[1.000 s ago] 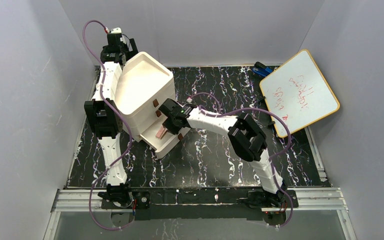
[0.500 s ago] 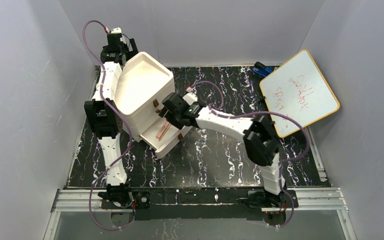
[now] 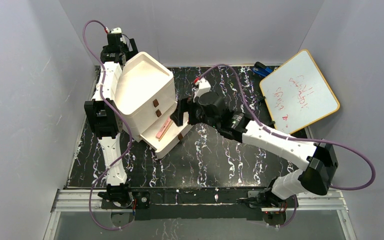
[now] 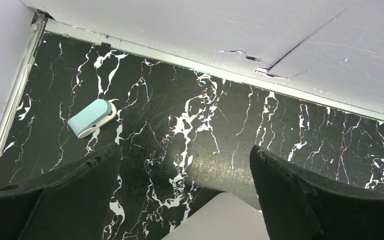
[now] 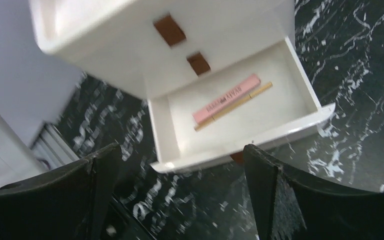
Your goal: Organize the makeup
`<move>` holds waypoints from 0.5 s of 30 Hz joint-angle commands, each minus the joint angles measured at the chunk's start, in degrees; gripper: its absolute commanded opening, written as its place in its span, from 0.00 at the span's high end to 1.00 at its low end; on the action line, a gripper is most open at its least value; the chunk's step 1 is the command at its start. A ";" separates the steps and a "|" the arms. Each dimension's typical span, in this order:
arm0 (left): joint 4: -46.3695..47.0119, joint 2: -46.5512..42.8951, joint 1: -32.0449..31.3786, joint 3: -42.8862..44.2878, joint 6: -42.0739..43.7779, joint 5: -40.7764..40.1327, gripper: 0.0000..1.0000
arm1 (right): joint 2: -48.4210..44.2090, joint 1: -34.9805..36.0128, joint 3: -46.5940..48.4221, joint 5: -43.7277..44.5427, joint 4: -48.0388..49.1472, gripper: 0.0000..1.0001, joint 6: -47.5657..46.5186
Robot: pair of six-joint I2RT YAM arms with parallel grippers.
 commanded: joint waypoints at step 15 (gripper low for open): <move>-0.44 -1.32 -0.31 1.68 0.06 0.49 0.02 | -3.18 0.13 -28.91 -3.11 15.77 0.02 -23.15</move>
